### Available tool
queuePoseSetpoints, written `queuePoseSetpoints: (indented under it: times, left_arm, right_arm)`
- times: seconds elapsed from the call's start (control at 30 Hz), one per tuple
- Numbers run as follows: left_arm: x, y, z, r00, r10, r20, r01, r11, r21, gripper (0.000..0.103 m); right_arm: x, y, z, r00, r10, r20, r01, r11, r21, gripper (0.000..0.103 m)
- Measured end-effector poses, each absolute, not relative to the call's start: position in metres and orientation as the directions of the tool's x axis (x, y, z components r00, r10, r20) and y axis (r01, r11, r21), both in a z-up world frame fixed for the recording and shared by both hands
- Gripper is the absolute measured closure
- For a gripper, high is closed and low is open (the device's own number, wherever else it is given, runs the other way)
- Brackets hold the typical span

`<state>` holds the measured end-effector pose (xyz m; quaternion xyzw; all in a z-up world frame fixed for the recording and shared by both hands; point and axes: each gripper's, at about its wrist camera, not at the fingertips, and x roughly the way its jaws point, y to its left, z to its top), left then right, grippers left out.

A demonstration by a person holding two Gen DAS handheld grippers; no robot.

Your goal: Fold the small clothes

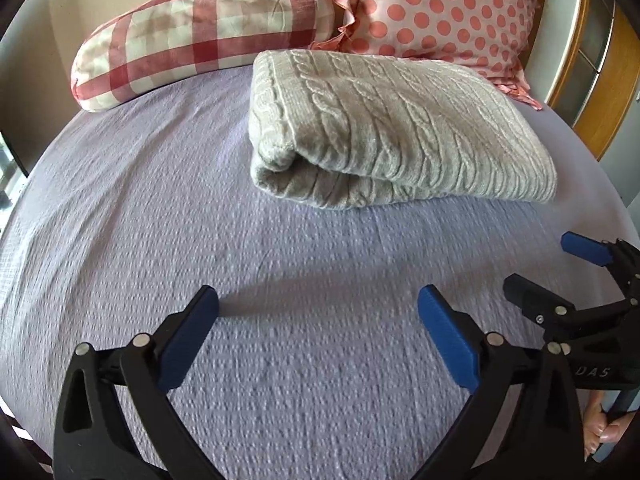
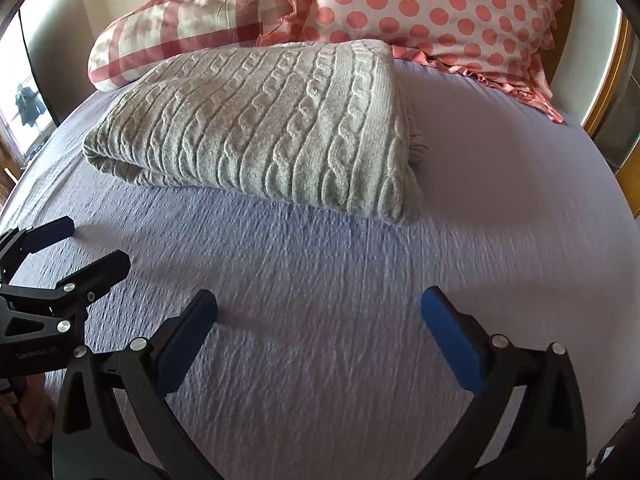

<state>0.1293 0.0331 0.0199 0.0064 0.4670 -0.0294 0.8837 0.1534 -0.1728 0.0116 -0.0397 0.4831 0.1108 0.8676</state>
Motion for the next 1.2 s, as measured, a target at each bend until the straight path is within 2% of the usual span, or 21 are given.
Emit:
queuePoseSetpoints:
  times: [0.17,1.2]
  left_arm:
    - [0.1292,0.0347,0.018,0.561,-0.007,-0.827,0.032,0.999,0.014,0.002]
    - [0.1298,0.0354,0.0166,0.561,-0.006,-0.827,0.034,0.999,0.015,0.002]
  right_arm:
    - [0.152,-0.1723,0.0116,0.51,0.147,-0.847,-0.222,0.974,0.035,0.001]
    - [0.1514,-0.1725,0.012,0.511,0.144,-0.847,-0.219,0.975,0.034,0.001]
